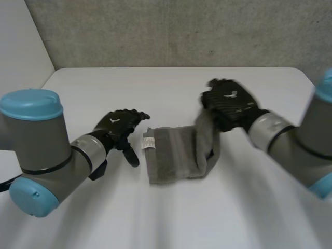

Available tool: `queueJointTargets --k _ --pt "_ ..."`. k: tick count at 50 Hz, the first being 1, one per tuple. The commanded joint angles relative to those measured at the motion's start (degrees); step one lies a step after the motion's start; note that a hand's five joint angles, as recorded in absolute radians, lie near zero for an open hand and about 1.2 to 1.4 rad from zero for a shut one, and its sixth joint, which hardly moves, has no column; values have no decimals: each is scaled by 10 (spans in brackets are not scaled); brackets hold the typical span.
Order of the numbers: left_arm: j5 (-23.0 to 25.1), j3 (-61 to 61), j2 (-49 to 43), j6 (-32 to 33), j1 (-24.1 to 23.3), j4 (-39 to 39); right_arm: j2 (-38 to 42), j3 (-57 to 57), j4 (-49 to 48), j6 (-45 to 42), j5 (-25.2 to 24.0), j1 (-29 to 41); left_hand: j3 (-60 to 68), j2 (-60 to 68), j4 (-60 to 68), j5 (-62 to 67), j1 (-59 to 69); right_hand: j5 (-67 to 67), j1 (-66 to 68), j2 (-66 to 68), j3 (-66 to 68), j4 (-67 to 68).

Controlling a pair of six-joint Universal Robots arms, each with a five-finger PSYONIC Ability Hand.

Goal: Fold the towel.

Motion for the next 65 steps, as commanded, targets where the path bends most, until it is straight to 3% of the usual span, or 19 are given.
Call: queueJointTargets --k 1,7,13,14,15,16,22,29,37,43,50,58,65 --pt "-28 -24 48 1 42 1 73 -59 2 -2 28 119 -25 -29 -29 -23 -51 46 89 47 -4 -34" --pt "-23 -50 79 2 92 3 125 -91 1 -3 36 166 -25 -27 -29 -21 -49 46 89 47 -4 -34" --pt "-21 -53 76 2 95 3 175 -123 4 -7 46 205 -25 -27 -29 -21 -49 46 89 47 -4 -34" --pt "-21 -53 76 2 95 3 179 -122 8 -6 57 205 -25 -27 -29 -21 -49 -213 -170 -212 -4 -34" --pt "-21 -51 75 1 91 3 179 -122 9 -6 57 205 -25 -27 -29 -21 -49 -215 -173 -215 -4 -34" --pt "-21 -51 75 1 91 3 176 -120 14 -7 71 206 -25 -27 -29 -21 -49 -654 -611 -653 -4 -34" --pt "-20 -33 72 -2 61 6 144 -101 44 -3 109 189 -25 -31 -29 -25 -52 -654 -611 -653 -4 -34" --pt "-21 25 35 -31 -5 6 74 -50 52 32 104 126 -25 -29 -29 -23 -51 -654 -611 -653 -4 -34" --pt "-19 62 3 -89 -29 5 43 -14 56 154 77 68 -25 -27 -29 -21 -49 -654 -611 -653 -4 -34" --pt "-20 80 -50 -105 -54 3 57 -12 52 214 41 32 -25 -24 -29 -18 -46 -654 -611 -653 -4 -34" --pt "-21 91 -104 -99 -52 3 163 -63 52 227 43 35 -25 -21 -29 -15 -42 -654 -611 -653 -4 -34" --pt "-19 99 -129 -96 -35 1 226 -105 55 211 49 38 -25 -17 -29 -11 -39 -654 -611 -653 -4 -34" --pt "-19 101 -137 -80 -32 4 215 -99 56 156 74 37 -25 -19 -29 -13 -41 -654 -611 -653 -4 -34"
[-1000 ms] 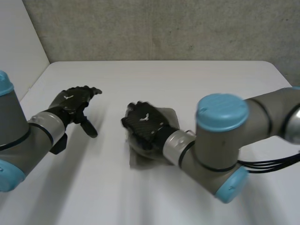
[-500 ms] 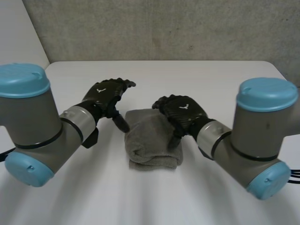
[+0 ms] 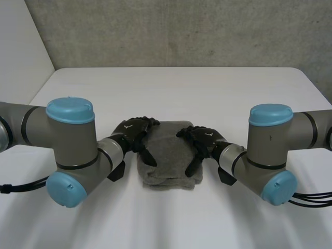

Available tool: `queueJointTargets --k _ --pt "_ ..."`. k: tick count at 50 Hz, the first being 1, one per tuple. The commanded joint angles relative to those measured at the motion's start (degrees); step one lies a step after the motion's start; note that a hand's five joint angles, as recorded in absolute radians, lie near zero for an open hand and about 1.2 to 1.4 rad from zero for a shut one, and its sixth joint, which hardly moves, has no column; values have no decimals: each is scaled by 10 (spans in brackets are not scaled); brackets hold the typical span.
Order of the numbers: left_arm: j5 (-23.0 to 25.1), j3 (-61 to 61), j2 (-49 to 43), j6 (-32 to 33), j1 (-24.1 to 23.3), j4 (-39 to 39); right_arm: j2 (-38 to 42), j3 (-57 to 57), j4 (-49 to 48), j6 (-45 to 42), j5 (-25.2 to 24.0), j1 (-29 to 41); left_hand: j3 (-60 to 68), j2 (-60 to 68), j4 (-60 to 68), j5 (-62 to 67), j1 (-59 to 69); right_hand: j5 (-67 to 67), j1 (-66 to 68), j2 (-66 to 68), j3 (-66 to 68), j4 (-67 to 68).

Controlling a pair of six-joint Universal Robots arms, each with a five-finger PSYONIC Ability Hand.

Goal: Fold the towel.

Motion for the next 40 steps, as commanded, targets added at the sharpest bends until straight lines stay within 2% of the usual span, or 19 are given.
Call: queueJointTargets --k 1,5,14,18,20,21,23,26,29,34,40 --pt "1 1 -7 24 6 3 -18 7 3 -65 33 -2 -25 -19 -29 -13 -41 -36 -31 -41 -4 -34" --pt "1 0 -12 43 14 2 -38 13 3 -87 45 -5 -25 -19 -29 -13 -41 -36 -31 -41 -4 -34" --pt "0 2 10 38 8 -6 -119 21 31 -99 42 -9 -25 -22 -29 -16 -44 -36 -31 -41 -4 -34" --pt "-1 6 68 34 9 -17 -174 14 54 -100 46 -16 -25 -32 -29 -27 -54 -36 -31 -41 -4 -34" --pt "-4 19 154 34 15 -28 -234 13 55 -97 50 -37 -25 -36 -29 -30 -57 -36 -31 -41 -4 -34" --pt "-4 19 154 34 15 -28 -234 13 55 -97 50 -37 -25 -36 -29 -30 -57 -36 -31 -41 -4 -34" --pt "-10 38 214 36 29 -31 -281 11 52 -91 52 -61 -25 -36 -29 -30 -58 -36 -31 -41 -4 -34" --pt "-10 45 243 35 38 -32 -317 7 50 -79 66 -87 -25 -36 -29 -30 -58 -36 -31 -41 -4 -34" --pt "-30 50 292 34 60 -31 -334 -4 46 -63 82 -100 -25 -36 -29 -30 -58 -36 -31 -41 -4 -34" --pt "-103 50 328 36 73 -31 -342 -14 48 -51 105 -112 -25 -36 -29 -30 -58 -36 -31 -41 -4 -34" --pt "-114 50 322 37 72 -39 -347 -13 52 -51 114 -115 -25 -36 -29 -30 -58 -36 -31 -41 -4 -34"
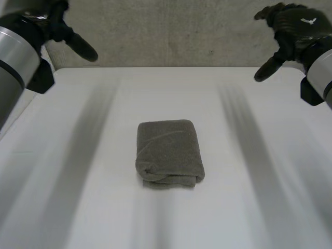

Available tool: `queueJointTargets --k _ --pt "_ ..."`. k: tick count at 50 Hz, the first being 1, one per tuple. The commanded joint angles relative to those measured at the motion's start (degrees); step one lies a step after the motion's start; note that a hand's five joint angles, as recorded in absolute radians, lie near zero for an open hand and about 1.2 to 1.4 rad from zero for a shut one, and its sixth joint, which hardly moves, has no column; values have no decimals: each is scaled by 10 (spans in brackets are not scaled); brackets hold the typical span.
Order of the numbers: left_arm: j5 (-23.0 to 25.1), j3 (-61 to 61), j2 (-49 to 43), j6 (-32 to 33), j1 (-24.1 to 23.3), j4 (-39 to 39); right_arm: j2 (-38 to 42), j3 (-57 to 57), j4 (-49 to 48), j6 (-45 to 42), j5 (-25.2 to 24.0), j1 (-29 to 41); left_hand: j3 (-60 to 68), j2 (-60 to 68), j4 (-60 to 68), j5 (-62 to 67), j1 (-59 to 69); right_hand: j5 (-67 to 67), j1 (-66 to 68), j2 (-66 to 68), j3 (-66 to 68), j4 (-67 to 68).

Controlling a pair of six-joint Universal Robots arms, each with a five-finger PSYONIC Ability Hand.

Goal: Fold the towel.

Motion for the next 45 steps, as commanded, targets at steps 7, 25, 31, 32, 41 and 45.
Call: queueJointTargets --k 7,25,31,32,41,45 --pt "-22 7 -39 1 -2 -46 -1 3 6 -2 11 -3 -25 -24 -29 -20 -47 -34 -26 -41 -4 -34" --pt "-6 21 -81 -3 0 -113 5 6 30 -2 11 -20 -25 -35 -29 -30 -58 -34 -26 -41 -4 -34" --pt "-6 21 -80 -3 0 -112 6 6 30 -2 11 -20 -25 -35 -29 -30 -58 -34 -26 -41 -4 -34" --pt "-6 21 -79 -3 0 -112 6 6 30 -2 11 -20 -25 -35 -29 -30 -58 -34 -26 -41 -4 -34" --pt "-6 21 -80 -3 0 -112 5 6 30 -2 11 -21 -25 -35 -29 -30 -58 -34 -26 -41 -4 -34" --pt "-6 21 -80 -4 0 -112 5 6 29 -2 10 -21 -25 -35 -29 -30 -58 -34 -26 -41 -4 -34"
